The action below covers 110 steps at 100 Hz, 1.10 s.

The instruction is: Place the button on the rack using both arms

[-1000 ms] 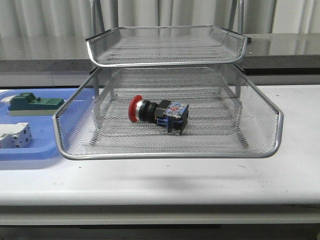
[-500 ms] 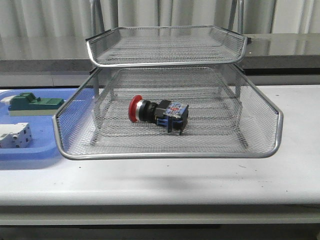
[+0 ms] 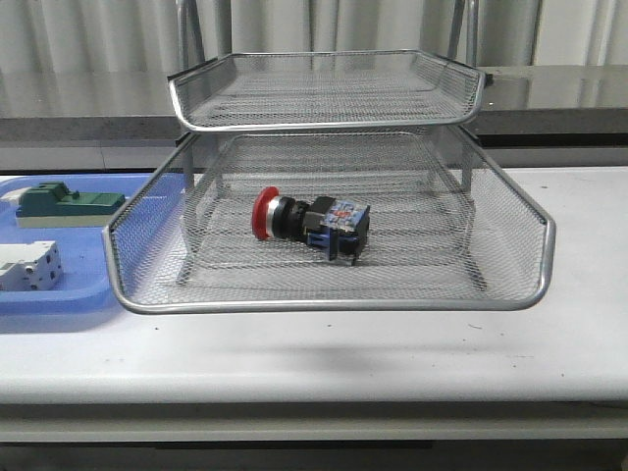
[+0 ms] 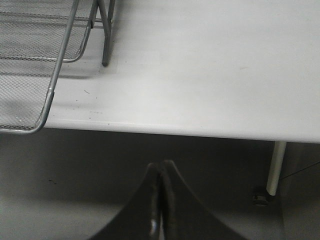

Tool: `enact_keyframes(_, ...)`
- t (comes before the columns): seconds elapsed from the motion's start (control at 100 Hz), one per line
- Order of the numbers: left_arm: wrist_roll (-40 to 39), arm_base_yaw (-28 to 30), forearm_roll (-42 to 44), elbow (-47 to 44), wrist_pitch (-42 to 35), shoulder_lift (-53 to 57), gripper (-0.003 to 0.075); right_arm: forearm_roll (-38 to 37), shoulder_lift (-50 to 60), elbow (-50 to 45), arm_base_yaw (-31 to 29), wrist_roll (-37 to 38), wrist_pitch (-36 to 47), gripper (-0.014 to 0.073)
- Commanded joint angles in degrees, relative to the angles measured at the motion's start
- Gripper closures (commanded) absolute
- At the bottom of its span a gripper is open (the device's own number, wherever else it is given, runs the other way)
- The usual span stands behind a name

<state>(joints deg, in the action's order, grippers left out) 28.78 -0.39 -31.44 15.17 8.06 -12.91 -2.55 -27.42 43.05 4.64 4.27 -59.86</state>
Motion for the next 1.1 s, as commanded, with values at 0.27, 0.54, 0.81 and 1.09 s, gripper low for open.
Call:
enact_keyframes(0.27,-0.6,-0.1,-0.8,1.5,-4.1,-0.6,0.074,-1.1,-0.3,1.8,-0.1,0.1,3.9,0.0657)
enact_keyframes(0.54,-0.6,-0.1,-0.8,1.5,-4.1,-0.6,0.074,-1.1,-0.3,1.8,-0.1,0.1,3.9,0.0657)
enact_keyframes(0.81,-0.6,-0.1,-0.8,1.5,-4.1,-0.6,0.074,0.5,-0.3,1.8,-0.1,0.1,6.7,0.0657)
enact_keyframes(1.09,-0.6,-0.1,-0.8,1.5,-4.1,-0.6,0.074,14.8,-7.0,1.8,-0.1,-17.8,15.3,0.0657)
